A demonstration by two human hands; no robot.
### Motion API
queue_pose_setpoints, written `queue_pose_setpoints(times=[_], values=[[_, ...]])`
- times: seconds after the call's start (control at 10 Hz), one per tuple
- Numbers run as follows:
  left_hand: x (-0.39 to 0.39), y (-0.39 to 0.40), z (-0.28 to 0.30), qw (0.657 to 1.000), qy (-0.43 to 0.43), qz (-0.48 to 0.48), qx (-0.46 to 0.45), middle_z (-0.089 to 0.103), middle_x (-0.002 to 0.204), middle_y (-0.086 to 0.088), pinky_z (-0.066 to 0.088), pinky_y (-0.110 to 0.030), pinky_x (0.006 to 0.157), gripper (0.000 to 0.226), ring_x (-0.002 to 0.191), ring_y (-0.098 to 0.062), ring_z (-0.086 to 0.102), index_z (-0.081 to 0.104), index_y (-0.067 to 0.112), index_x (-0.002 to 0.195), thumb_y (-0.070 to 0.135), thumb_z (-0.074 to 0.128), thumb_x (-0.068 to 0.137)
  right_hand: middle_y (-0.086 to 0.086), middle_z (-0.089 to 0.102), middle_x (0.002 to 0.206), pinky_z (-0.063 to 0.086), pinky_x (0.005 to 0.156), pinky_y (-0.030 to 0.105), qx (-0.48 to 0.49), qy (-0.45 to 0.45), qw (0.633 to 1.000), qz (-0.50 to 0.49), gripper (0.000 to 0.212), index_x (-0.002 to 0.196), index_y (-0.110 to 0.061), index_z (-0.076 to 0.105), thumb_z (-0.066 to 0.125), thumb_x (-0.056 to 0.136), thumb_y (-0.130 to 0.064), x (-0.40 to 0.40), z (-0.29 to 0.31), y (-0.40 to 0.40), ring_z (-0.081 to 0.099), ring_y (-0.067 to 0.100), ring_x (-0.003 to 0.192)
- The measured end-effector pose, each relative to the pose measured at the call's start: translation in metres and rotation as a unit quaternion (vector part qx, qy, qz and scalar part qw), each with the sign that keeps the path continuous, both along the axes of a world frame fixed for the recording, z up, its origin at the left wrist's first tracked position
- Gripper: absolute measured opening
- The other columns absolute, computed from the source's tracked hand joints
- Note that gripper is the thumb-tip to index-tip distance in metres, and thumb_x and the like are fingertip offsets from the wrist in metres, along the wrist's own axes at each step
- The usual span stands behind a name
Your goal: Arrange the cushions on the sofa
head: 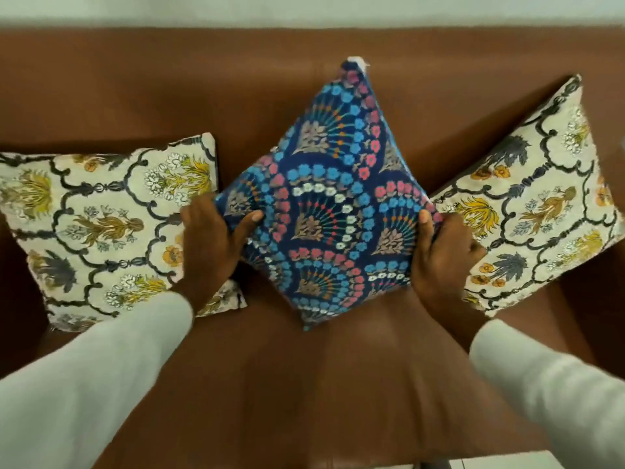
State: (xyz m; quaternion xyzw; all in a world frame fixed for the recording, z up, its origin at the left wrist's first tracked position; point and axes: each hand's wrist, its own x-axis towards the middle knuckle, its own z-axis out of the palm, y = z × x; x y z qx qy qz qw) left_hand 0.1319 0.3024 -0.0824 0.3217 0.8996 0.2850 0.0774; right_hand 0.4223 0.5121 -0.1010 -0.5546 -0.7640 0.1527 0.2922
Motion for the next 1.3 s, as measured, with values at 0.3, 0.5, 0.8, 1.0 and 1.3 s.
queue_pose_setpoints(times=[0.3, 0.5, 0.8, 1.0, 1.3], values=[[-0.03, -0.033, 0.01, 0.996, 0.077, -0.03, 0.022, 0.053, 0.159, -0.023, 0.042, -0.059, 0.122, 0.073, 0.149, -0.045, 0.051, 0.055, 0.005, 0.155, 0.058, 0.063, 0.106, 0.02, 0.062, 0.122, 0.044, 0.1, 0.057, 0.048, 0.03, 0.997, 0.056, 0.039, 0.121, -0.005, 0.062, 0.046, 0.114, -0.039, -0.054, 0.015, -0.043, 0.06, 0.041, 0.117], [-0.175, -0.134, 0.046, 0.986, 0.109, 0.121, -0.044, 0.036, 0.177, -0.02, 0.027, -0.064, 0.132, 0.084, 0.165, -0.043, 0.033, 0.036, 0.014, 0.171, 0.068, 0.05, 0.108, 0.002, 0.07, 0.119, 0.055, 0.102, 0.052, -0.301, 0.084, 0.901, 0.302, 0.035, 0.127, -0.012, 0.069, 0.07, 0.108, -0.042, -0.165, -0.014, -0.227, 0.067, 0.023, 0.115], [-0.225, -0.19, 0.044, 0.983, 0.07, 0.048, -0.164, 0.06, 0.142, -0.035, 0.044, -0.054, 0.1, 0.079, 0.133, -0.053, 0.056, 0.053, -0.004, 0.14, 0.067, 0.05, 0.108, -0.004, 0.065, 0.135, 0.042, 0.128, 0.057, -0.427, 0.098, 0.866, 0.241, 0.074, 0.134, -0.012, 0.059, 0.101, 0.079, -0.039, -0.275, -0.047, -0.258, 0.058, 0.02, 0.131], [-0.239, -0.236, 0.024, 0.986, -0.016, 0.155, -0.064, 0.055, 0.165, -0.025, 0.032, -0.061, 0.132, 0.12, 0.154, -0.049, 0.049, 0.047, 0.006, 0.164, 0.099, 0.024, 0.09, 0.008, 0.063, 0.138, 0.04, 0.113, 0.061, -0.177, 0.005, 0.964, 0.2, 0.118, 0.134, -0.029, 0.038, 0.066, 0.05, -0.108, -0.279, -0.007, -0.219, 0.054, 0.038, 0.135], [-0.183, -0.228, 0.009, 0.977, -0.022, 0.212, -0.009, 0.037, 0.176, -0.026, 0.034, -0.063, 0.131, 0.098, 0.163, -0.049, 0.038, 0.03, 0.008, 0.171, 0.079, 0.04, 0.103, 0.01, 0.049, 0.167, 0.029, 0.128, 0.061, -0.119, -0.009, 0.972, 0.204, 0.088, 0.163, -0.018, 0.04, 0.053, 0.101, -0.079, -0.251, 0.007, -0.215, 0.041, 0.036, 0.157]])
